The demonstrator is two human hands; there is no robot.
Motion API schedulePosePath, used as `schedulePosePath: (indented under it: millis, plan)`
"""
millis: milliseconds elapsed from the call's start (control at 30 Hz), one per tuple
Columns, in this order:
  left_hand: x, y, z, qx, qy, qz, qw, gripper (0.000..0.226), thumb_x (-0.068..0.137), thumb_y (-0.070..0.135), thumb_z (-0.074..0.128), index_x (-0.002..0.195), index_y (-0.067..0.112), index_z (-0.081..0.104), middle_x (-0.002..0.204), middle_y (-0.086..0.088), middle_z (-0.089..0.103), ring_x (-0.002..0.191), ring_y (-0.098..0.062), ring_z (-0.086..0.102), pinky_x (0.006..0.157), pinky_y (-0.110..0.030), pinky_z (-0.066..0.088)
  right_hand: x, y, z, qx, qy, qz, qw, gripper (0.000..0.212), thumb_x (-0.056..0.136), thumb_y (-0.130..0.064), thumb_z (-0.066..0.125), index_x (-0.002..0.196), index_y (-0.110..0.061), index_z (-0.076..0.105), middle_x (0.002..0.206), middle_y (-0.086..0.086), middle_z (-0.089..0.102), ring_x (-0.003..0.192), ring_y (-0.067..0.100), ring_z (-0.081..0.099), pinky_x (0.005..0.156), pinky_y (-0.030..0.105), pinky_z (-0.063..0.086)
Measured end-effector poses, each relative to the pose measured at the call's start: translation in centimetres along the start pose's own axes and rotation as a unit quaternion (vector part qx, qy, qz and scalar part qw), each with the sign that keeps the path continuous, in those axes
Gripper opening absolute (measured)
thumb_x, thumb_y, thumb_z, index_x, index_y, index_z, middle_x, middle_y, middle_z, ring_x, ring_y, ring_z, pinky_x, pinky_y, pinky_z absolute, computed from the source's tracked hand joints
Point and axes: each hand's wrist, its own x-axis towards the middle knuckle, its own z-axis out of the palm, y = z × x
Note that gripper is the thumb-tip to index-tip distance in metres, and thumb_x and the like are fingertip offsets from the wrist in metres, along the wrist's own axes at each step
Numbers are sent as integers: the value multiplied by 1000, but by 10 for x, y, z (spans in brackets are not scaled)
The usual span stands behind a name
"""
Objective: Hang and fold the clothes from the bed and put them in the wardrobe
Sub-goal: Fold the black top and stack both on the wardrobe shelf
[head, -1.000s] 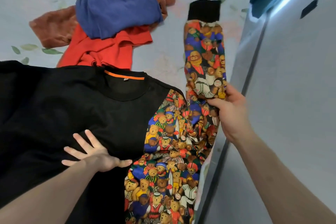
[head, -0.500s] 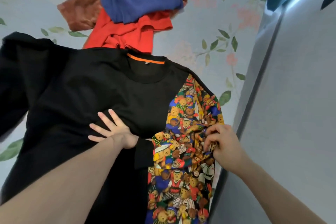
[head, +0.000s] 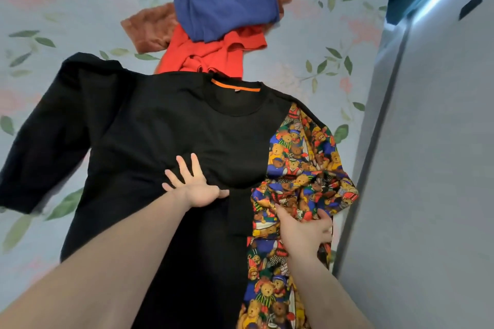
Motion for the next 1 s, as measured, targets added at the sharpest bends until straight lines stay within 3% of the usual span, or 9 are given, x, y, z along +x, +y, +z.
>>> schedulePosePath:
  millis: [133,267,400,467,567,667,767,867,1000]
  plan:
    - [-11,-44,-8,-27,-11,92,995,108,89,58,66,159,38,-13,166,5,-25,153,-30,-23,125,-44,-7,1,8,-12,-50,-13,-30,998,78,84,-11,76,148,-18,31,141,17,47,106,32,55,89,39,45]
    - [-24,-76,-15,-9,-2,131,991,100,90,61,62,160,37,-6,169,6,-15,155,-20,-16,127,-38,0,-13,5,-41,-93,-30,-95,991,31,92,-7,57,118,-23,55,102,0,65,77,16,60,65,34,48]
    - [-33,-94,3,101,35,135,985,96,92,73,44,160,32,-11,168,1,-19,155,-21,-18,127,-40,-3,-24,13,-75,-243,-82,-139,957,37,87,-3,47,114,-19,67,77,-1,68,59,13,61,53,24,46]
    - [-35,-97,12,120,49,133,983,95,93,75,39,160,31,-13,167,0,-22,154,-22,-20,126,-41,-5,-21,22,-85,-340,-100,-136,925,44,81,-8,48,117,-21,71,70,0,70,58,17,66,58,27,53]
    - [-35,-95,15,137,44,126,982,94,94,75,35,158,32,-18,166,0,-27,154,-22,-22,126,-42,-7,-14,31,-88,-418,-52,-195,886,62,86,-18,59,145,-28,48,114,6,61,106,24,65,93,36,53]
    - [-32,-92,17,155,37,119,980,93,95,75,32,157,31,-22,164,0,-31,153,-23,-25,125,-42,-9,-15,40,-76,-424,-43,-286,858,86,90,-38,67,160,-34,17,159,3,17,147,29,27,120,45,31]
    - [-30,-92,20,166,38,118,978,93,95,74,31,156,31,-24,163,-1,-33,153,-24,-25,126,-43,-9,-21,64,-52,-494,-144,-286,809,79,97,-48,58,160,-43,11,169,-6,-2,155,28,8,123,44,21]
    - [-30,-92,21,163,35,119,979,93,95,74,32,157,31,-23,163,-1,-32,153,-25,-25,126,-43,-9,-22,79,-37,-553,-175,-260,772,79,99,-53,50,161,-40,3,170,-3,-1,154,34,6,123,44,23]
    - [-35,-88,16,156,13,122,980,94,95,73,36,158,31,-21,163,-1,-32,152,-24,-25,125,-43,-10,-34,50,-23,-511,-180,-273,795,72,97,-56,53,160,-40,20,170,-7,0,154,32,13,122,44,27]
